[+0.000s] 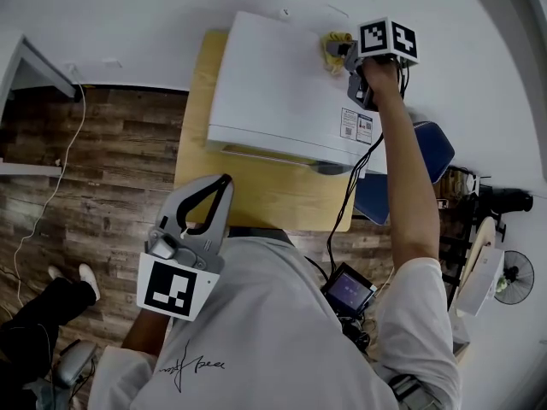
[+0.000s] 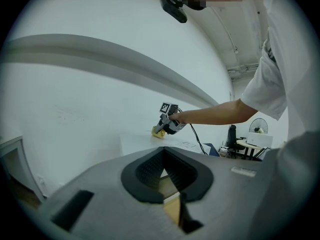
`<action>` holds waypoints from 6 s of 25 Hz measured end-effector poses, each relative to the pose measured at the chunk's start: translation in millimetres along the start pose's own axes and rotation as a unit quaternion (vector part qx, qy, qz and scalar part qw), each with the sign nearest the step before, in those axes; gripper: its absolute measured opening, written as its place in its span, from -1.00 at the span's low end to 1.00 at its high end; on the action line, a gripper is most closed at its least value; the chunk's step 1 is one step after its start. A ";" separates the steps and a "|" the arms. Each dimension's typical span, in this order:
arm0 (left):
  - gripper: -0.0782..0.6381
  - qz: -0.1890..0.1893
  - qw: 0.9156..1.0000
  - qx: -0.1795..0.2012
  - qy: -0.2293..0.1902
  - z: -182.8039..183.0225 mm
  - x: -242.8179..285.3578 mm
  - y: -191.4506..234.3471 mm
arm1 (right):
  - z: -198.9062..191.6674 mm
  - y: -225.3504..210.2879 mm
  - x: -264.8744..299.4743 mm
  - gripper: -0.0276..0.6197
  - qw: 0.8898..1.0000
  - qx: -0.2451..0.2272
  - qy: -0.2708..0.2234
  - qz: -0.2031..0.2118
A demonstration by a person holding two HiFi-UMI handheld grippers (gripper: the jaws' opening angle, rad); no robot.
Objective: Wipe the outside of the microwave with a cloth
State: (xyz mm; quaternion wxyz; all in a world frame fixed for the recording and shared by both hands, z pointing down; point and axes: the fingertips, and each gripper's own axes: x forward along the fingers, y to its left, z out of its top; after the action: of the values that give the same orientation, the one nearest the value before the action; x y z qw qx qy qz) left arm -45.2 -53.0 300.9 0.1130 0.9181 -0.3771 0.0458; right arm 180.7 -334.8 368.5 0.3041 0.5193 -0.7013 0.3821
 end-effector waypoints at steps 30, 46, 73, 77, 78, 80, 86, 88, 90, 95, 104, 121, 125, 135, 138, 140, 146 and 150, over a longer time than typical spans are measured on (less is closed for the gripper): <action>-0.80 0.083 0.997 0.007 -0.005 -2.1 -43.9 4.6 | 21.4 171.3 56.9 -0.55 0.984 -0.045 0.010 0.172; -0.80 0.065 0.998 -0.016 -0.007 -5.7 -37.1 -9.9 | 1.8 189.7 -17.2 -0.55 0.967 -0.102 -0.012 0.234; -0.80 -0.072 0.997 0.002 0.021 -1.8 60.3 -68.2 | -52.9 -142.4 -128.1 -0.55 0.999 0.019 -0.041 -0.030; -0.80 -0.073 0.997 0.002 0.024 -2.7 70.0 -69.2 | -57.9 -166.9 -123.4 -0.55 0.998 0.021 -0.033 -0.053; -0.80 -0.075 0.997 0.002 0.025 -2.6 71.6 -69.8 | -59.9 -172.3 -122.0 -0.55 0.998 0.018 -0.028 -0.062; -0.80 -0.077 0.997 0.003 0.028 -2.6 73.4 -70.1 | -64.1 -181.0 -119.7 -0.55 0.997 0.012 -0.017 -0.079; -0.80 -0.067 0.997 -0.001 0.030 -4.6 74.7 -59.9 | -71.0 -195.5 -109.0 -0.55 0.989 -0.042 0.013 -0.142; -0.80 -0.066 0.997 -0.001 0.030 -5.8 72.6 -57.8 | -76.9 -196.0 -104.6 -0.55 0.986 -0.054 0.026 -0.155; -0.80 -0.065 0.997 -0.001 0.031 -6.3 70.5 -55.7 | -81.7 -195.3 -99.8 -0.55 0.985 -0.059 0.036 -0.161; -0.80 -0.058 0.998 -0.001 0.027 -4.3 62.4 -48.6 | -84.7 -191.9 -93.8 -0.55 0.983 -0.052 0.041 -0.169; -0.80 -0.059 0.998 -0.002 0.024 -4.8 47.4 -43.0 | -84.8 -184.6 -94.1 -0.55 0.978 -0.055 0.047 -0.197; -0.80 -0.045 0.999 -0.005 0.015 -5.4 26.4 -22.7 | -74.0 -142.5 -78.8 -0.55 0.977 -0.082 0.062 -0.188; -0.80 -0.044 0.999 -0.002 0.011 -4.2 24.2 -19.8 | -70.2 -129.1 -72.2 -0.55 0.978 -0.086 0.063 -0.178; -0.80 -0.037 0.999 0.002 0.006 -2.6 16.7 -17.2 | -64.9 -101.2 -60.5 -0.55 0.981 -0.096 0.062 -0.157; -0.80 -0.036 0.999 0.004 0.006 -2.7 14.4 -16.9 | -62.8 -88.7 -55.9 -0.55 0.983 -0.097 0.060 -0.143; -0.80 -0.036 0.999 0.005 0.005 -1.9 12.6 -17.4 | -61.4 -79.3 -52.7 -0.55 0.983 -0.102 0.061 -0.137; -0.80 -0.031 0.999 0.006 -0.004 1.6 6.5 -16.6 | -55.8 -49.2 -42.5 -0.55 0.986 -0.110 0.057 -0.113; -0.80 -0.026 1.000 0.011 -0.005 2.9 1.2 -16.0 | -53.5 -27.3 -34.2 -0.55 0.986 -0.122 0.056 -0.096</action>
State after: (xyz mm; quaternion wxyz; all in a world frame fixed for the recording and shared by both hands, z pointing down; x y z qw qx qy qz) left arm -33.2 -43.5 295.5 0.1023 0.9291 -0.3528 0.0424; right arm 218.0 -276.9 374.3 0.4387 0.5211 -0.6717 0.2914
